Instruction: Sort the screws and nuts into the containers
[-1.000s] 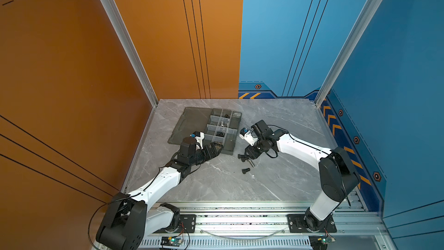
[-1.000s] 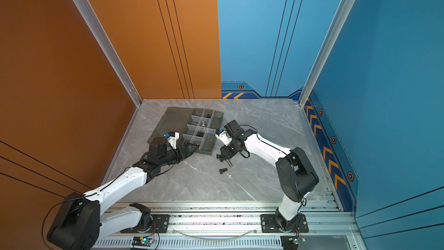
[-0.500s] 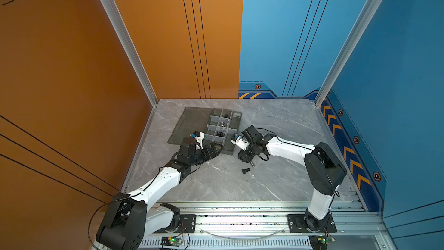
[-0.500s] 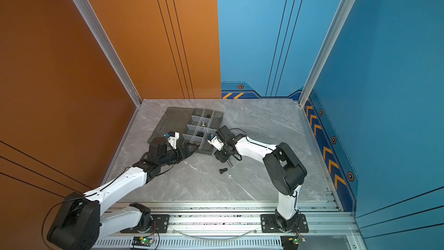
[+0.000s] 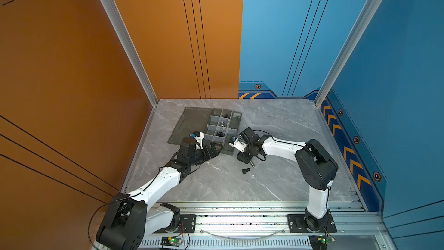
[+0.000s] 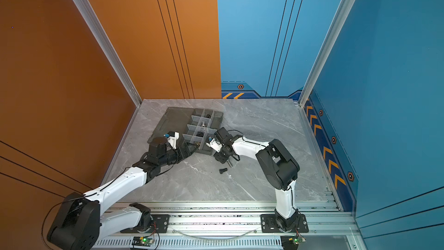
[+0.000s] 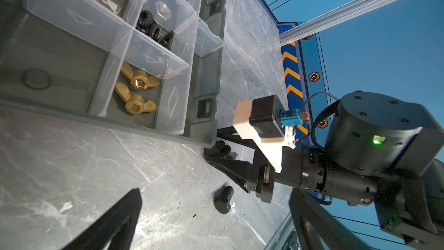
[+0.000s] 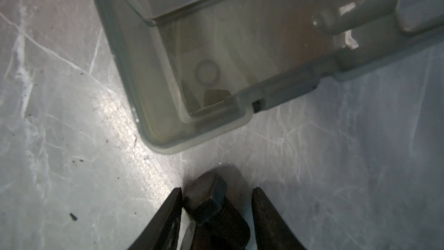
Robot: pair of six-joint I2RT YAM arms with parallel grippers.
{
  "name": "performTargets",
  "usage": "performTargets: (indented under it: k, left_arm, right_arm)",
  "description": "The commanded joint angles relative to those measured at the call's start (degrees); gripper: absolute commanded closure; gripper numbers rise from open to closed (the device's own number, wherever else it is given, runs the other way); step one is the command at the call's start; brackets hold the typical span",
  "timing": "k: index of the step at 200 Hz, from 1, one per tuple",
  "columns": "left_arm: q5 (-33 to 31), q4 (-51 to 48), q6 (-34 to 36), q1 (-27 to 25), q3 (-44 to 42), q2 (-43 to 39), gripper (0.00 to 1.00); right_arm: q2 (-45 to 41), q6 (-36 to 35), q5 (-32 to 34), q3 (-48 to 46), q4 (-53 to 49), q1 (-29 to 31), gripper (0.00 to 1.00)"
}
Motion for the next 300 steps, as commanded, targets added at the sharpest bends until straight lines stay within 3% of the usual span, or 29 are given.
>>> performTargets:
  k: [1,32,65,147,300]
  left_arm:
    - [-0.04,0.83,-0.09,0.37,-0.14,-0.11,0.02]
    - [-0.05,1.27,-0.18,0.37,-0.27,0.16,0.02]
    - [0.21,2.09,-0.40,0.47,-0.46,0.94,0.02]
    - [0.58,2.69,-0.43,0.47,-0.60,1.13,0.02]
    - [0.75,2.65,-0.35,0.37,-0.62,0.69,0.02]
  right_arm:
    - [1.38,-1.61,1.17,1.83,-0.07,0.37,0.51]
    - [2.45,-1.79,1.44,1.96,0.11,2.30,0.53]
    - [3.06,-1.53,2.32,2.30,-0.76,2.84,0.65]
    - [1.83,-0.91,4.13,0.38,-1.82,2.92,0.73]
    - [0.09,-0.47,5.00,-1.70,-2.31,2.57,0.64]
